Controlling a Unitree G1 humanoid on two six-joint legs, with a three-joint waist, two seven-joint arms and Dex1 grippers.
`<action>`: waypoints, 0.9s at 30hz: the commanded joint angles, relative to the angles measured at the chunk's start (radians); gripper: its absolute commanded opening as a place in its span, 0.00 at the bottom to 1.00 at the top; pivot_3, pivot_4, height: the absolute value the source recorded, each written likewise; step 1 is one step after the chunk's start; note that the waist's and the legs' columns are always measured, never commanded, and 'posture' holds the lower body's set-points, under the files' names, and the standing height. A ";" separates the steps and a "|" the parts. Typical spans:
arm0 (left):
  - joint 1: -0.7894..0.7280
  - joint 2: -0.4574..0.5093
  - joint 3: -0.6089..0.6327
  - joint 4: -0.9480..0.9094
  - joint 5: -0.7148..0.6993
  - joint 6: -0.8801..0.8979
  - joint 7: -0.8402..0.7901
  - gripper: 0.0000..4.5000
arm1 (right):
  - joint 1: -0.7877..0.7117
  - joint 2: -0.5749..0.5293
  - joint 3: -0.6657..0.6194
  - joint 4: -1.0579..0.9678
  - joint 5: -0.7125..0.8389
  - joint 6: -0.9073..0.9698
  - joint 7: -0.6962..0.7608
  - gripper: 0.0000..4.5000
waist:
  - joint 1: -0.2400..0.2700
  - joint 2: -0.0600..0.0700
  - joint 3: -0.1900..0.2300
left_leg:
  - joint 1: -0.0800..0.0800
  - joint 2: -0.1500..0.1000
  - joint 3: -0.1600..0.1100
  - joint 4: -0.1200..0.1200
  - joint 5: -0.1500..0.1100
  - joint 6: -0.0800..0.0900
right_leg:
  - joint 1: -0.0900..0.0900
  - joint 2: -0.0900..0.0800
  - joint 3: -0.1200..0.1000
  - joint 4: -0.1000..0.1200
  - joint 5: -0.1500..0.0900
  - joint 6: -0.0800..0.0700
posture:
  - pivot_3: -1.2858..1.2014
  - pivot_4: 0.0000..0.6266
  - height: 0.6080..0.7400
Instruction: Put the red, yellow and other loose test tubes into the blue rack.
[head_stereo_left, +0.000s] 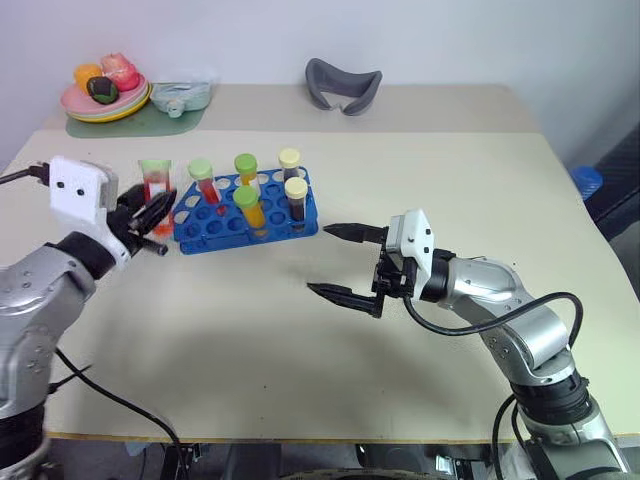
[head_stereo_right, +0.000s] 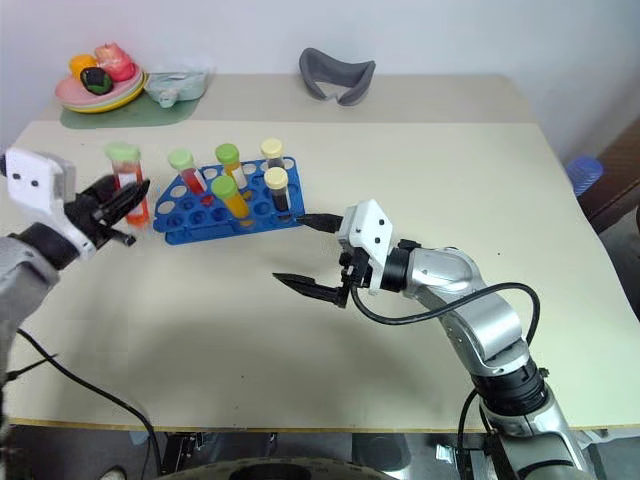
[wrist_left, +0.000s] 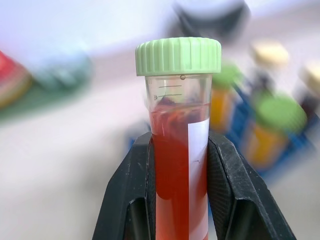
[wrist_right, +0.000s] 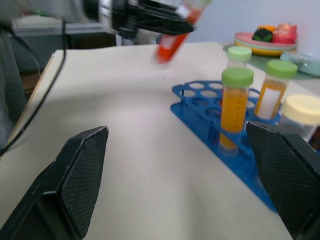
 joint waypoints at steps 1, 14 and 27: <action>-0.018 -0.112 -0.102 0.065 0.246 -0.299 0.092 0.16 | -0.021 0.016 0.005 -0.007 -0.002 -0.020 0.005 1.00 | 0.000 -0.001 0.000 | 0.000 0.000 0.000 0.000 0.000 0.000 | 0.000 0.000 0.000 0.000 0.000 0.000 | 0.52 0.24 1.00; -0.016 -0.353 -0.201 0.382 0.406 -0.725 0.070 0.16 | 0.001 0.018 -0.010 -0.039 -0.009 -0.006 -0.033 1.00 | -0.009 -0.001 0.000 | 0.000 0.000 0.000 0.000 0.000 0.000 | -0.001 0.000 0.000 0.002 0.000 0.000 | 0.52 0.24 1.00; -0.023 -0.386 -0.209 0.455 0.416 -0.774 0.060 0.16 | 0.007 0.011 -0.011 -0.052 -0.002 0.001 -0.048 1.00 | -0.009 -0.001 0.000 | 0.000 0.000 -0.001 0.000 0.000 0.000 | 0.000 0.001 0.000 0.002 0.000 0.000 | 0.52 0.24 1.00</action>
